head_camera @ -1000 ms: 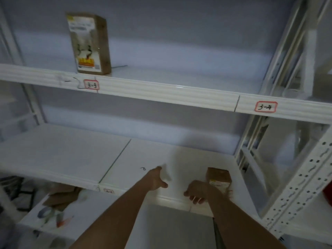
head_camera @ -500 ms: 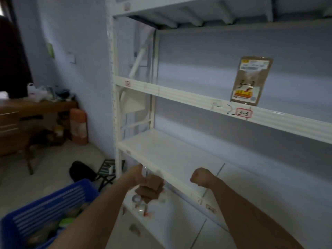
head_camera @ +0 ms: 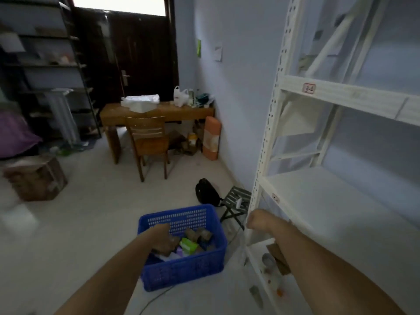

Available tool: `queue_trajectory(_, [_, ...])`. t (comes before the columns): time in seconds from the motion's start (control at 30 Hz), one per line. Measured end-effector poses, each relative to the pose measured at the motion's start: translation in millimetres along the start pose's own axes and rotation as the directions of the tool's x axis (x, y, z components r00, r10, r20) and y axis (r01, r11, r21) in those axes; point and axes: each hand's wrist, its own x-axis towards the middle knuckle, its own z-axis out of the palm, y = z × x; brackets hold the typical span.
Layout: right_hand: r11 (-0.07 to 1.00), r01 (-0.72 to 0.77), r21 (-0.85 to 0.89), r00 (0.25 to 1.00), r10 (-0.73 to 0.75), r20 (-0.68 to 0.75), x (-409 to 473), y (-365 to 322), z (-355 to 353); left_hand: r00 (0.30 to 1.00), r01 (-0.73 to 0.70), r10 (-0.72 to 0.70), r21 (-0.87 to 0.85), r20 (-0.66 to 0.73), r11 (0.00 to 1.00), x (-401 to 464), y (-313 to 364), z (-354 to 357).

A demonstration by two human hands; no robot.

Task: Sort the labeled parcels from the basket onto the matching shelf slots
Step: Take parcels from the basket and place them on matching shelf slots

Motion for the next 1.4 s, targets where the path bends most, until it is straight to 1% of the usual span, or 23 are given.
queue_trajectory(0.07, [1.000,0.025,-0.019,0.998,-0.024,0.057,40,-24,-7,0.998,0.061,-0.061,-0.008,-0.008,0.998,17,-12,-17])
queue_trajectory(0.2, [0.993,0.103,-0.058,0.991,-0.097,0.096,114,-69,-23,0.994,0.107,-0.108,-0.060,-0.017,0.992,44,-22,-54])
queue_trajectory(0.3, [0.978,0.176,-0.108,0.970,-0.154,0.187,163,-99,-18,0.977,0.214,-0.212,-0.070,0.033,0.974,69,-38,-56])
queue_trajectory(0.37, [0.970,0.199,-0.138,0.956,-0.161,0.246,192,-121,-11,0.972,0.232,-0.230,-0.058,0.053,0.971,89,-49,-57])
queue_trajectory(0.53, [0.949,0.272,-0.159,0.926,-0.213,0.310,270,-178,15,0.972,0.223,-0.215,-0.087,0.090,0.971,156,-83,-74])
queue_trajectory(0.73, [0.955,0.258,-0.147,0.920,-0.197,0.339,359,-238,41,0.984,0.144,-0.135,-0.069,0.112,0.987,253,-138,-115])
queue_trajectory(0.8, [0.951,0.255,-0.174,0.916,-0.180,0.358,384,-257,47,0.982,0.155,-0.145,-0.077,0.123,0.985,283,-156,-129])
queue_trajectory(0.87, [0.949,0.250,-0.193,0.923,-0.173,0.344,411,-272,53,0.978,0.178,-0.166,-0.088,0.129,0.980,318,-177,-138])
queue_trajectory(0.93, [0.953,0.232,-0.195,0.930,-0.159,0.331,438,-282,63,0.973,0.187,-0.172,-0.086,0.151,0.979,346,-192,-144])
queue_trajectory(1.0, [0.957,0.200,-0.211,0.930,-0.118,0.348,461,-288,74,0.971,0.180,-0.163,-0.086,0.173,0.980,374,-203,-144])
queue_trajectory(1.13, [0.987,0.111,-0.116,0.927,-0.061,0.370,506,-286,101,0.956,0.175,-0.147,-0.089,0.253,0.981,423,-217,-128])
queue_trajectory(1.27, [0.994,0.077,-0.083,0.912,-0.036,0.409,557,-273,128,0.940,0.204,-0.159,-0.124,0.301,0.971,468,-228,-100])
queue_trajectory(1.4, [0.987,0.074,-0.140,0.898,-0.004,0.441,602,-253,162,0.916,0.245,-0.173,-0.164,0.361,0.955,505,-237,-64])
